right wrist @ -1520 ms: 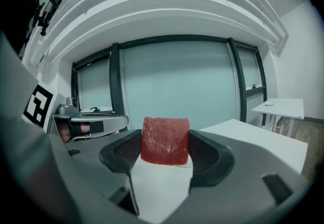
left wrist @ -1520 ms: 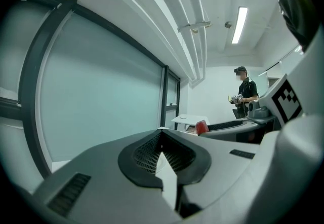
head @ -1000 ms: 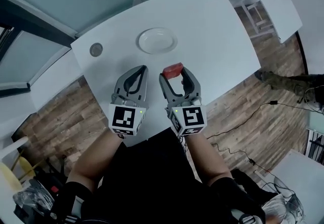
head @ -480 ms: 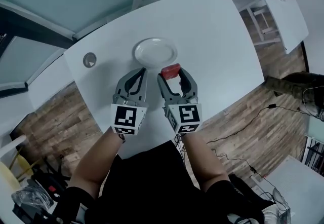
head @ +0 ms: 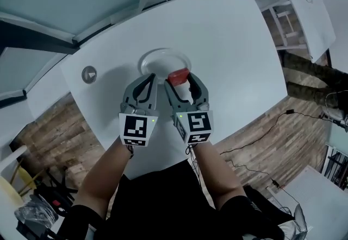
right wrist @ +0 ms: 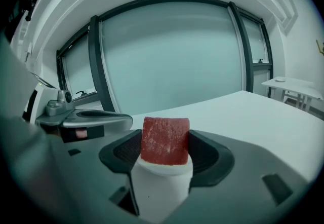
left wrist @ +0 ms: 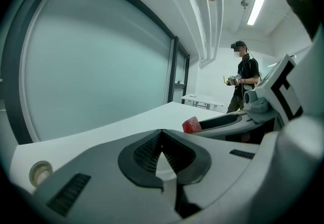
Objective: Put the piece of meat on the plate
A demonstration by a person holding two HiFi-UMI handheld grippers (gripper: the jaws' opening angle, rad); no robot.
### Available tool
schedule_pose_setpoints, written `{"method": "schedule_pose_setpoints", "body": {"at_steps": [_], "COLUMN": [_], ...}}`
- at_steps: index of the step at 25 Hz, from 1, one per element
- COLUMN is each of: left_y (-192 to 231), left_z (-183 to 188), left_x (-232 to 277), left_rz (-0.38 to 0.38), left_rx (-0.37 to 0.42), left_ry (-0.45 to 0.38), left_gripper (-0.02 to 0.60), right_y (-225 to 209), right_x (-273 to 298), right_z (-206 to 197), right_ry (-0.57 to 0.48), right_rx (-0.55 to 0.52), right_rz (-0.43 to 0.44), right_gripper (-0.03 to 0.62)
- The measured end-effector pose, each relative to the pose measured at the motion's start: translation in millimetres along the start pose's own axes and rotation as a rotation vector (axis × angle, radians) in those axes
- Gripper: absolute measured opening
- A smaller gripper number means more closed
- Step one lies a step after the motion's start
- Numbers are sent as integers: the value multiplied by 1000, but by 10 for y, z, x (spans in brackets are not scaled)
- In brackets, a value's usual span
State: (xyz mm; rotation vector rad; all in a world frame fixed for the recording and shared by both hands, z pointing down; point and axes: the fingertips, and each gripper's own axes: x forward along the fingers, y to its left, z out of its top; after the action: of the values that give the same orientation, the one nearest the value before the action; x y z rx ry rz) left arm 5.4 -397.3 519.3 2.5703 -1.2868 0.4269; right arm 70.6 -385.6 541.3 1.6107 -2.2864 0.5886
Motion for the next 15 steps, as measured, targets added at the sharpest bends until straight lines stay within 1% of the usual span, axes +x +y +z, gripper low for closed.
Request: {"method": "schedule_pose_setpoints", "body": {"at_steps": [9, 15], "left_y": [100, 197], "left_z": [-103, -139], "left_x": [220, 295], "left_rz": [6, 14], "left_rx": [-8, -12], "left_ry": [23, 36], "left_gripper": [3, 3], "right_y": [-47, -48], "right_x": [204, 310], "right_z": [-57, -77], "right_ry": [41, 89], "right_rx": [2, -30], "right_rz": [2, 12], "right_gripper": [290, 290]}}
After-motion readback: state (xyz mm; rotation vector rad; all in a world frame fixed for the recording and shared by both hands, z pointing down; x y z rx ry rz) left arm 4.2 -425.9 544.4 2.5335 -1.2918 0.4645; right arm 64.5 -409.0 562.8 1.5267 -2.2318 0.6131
